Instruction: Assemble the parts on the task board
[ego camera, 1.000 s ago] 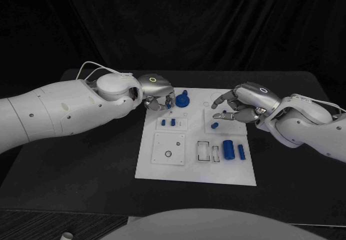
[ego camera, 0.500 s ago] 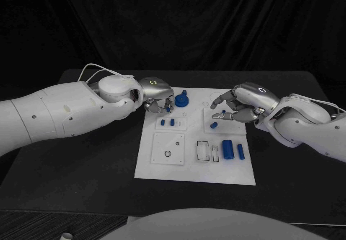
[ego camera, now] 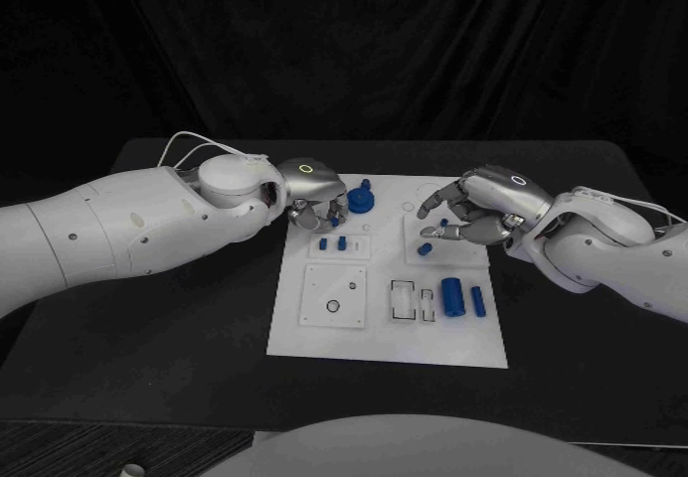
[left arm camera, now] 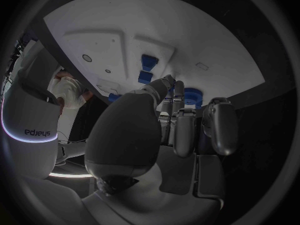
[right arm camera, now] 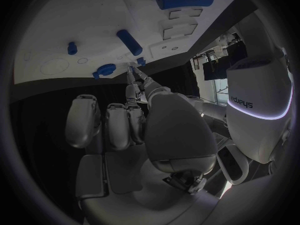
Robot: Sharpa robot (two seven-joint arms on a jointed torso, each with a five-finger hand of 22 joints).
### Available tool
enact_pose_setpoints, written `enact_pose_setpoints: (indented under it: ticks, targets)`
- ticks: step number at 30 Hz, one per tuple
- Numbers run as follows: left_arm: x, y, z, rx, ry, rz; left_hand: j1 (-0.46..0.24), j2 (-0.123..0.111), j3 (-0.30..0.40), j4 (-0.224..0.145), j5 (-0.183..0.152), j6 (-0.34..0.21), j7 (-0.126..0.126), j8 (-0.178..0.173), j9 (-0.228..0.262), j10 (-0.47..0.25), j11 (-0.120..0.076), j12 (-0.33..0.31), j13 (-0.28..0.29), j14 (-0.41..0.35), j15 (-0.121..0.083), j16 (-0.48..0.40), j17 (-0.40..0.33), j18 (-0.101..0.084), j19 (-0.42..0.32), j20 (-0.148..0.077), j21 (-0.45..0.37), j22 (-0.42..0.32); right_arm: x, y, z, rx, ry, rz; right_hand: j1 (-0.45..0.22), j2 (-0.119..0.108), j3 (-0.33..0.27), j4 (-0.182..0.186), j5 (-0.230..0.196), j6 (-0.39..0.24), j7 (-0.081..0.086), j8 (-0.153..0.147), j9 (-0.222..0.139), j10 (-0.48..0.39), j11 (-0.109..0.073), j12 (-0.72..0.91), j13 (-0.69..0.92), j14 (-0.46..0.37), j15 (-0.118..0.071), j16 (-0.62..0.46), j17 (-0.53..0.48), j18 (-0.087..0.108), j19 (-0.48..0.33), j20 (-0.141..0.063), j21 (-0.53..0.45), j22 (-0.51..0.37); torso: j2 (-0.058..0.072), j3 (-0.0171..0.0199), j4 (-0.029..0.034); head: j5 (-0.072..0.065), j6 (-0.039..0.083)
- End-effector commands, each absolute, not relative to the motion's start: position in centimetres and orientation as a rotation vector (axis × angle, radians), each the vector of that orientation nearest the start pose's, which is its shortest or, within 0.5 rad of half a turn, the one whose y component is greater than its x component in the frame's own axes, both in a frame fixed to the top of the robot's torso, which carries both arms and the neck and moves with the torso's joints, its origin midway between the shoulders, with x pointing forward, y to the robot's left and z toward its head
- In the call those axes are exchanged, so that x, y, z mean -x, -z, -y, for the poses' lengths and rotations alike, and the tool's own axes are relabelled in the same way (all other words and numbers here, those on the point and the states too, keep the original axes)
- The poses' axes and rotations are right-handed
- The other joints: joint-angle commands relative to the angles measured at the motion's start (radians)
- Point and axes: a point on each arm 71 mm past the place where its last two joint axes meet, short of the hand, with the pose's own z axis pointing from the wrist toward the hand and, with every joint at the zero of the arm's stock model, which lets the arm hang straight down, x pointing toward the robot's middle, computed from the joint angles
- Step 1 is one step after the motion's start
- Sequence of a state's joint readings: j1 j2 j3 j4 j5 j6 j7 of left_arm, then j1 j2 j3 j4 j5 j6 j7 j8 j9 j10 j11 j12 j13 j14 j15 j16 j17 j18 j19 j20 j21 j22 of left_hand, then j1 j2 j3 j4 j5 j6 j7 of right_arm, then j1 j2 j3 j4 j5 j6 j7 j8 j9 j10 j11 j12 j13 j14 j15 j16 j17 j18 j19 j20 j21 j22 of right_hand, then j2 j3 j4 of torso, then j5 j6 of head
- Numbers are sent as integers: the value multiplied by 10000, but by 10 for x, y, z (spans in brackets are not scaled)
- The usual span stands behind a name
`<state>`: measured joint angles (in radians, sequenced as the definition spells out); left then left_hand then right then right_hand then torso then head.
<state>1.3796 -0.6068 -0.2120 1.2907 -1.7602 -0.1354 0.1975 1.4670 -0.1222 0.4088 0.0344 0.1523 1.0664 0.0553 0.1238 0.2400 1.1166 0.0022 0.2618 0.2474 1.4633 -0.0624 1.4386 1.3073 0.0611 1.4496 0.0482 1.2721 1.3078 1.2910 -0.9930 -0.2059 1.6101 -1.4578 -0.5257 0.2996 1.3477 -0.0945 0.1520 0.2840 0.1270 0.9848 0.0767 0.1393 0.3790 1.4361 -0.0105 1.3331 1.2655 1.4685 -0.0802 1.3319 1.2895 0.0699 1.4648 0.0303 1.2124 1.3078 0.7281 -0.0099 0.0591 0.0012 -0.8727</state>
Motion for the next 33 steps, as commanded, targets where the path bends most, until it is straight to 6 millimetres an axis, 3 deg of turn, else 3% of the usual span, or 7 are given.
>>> enact_pose_setpoints:
  ticks: [1, 33]
  targets:
    - [-515, 177, -127, -8976, 6248, -16144, -13, -18, 75, 4, -14, -58, -24, -58, -6, 72, 12, -60, -16, 364, -46, -54, 483, 27, -83, -18, -64, 1784, -445, 176, 231, 4129, -8569, -14375, 92, -20, 61, -25, 36, 81, 20, 39, 11, -48, -1, -60, -11, 434, 51, -36, -15, -12, 54, 42, -28, 1716, 7, -4, -9, -17, 1]
    - [-520, 181, -122, -8964, 6039, -16431, 69, -38, 108, -63, 61, -131, -9, -138, -33, 56, 81, -167, -80, 224, -3, -287, 140, 64, -188, 2, -285, 1728, -445, 178, 232, 4107, -8529, -14602, 121, 8, 75, -27, 41, 114, 15, 53, 15, -73, 1, -104, -57, 423, 54, -74, -53, -3, 37, 46, -82, 1702, -2, 2, 13, -34, 1]
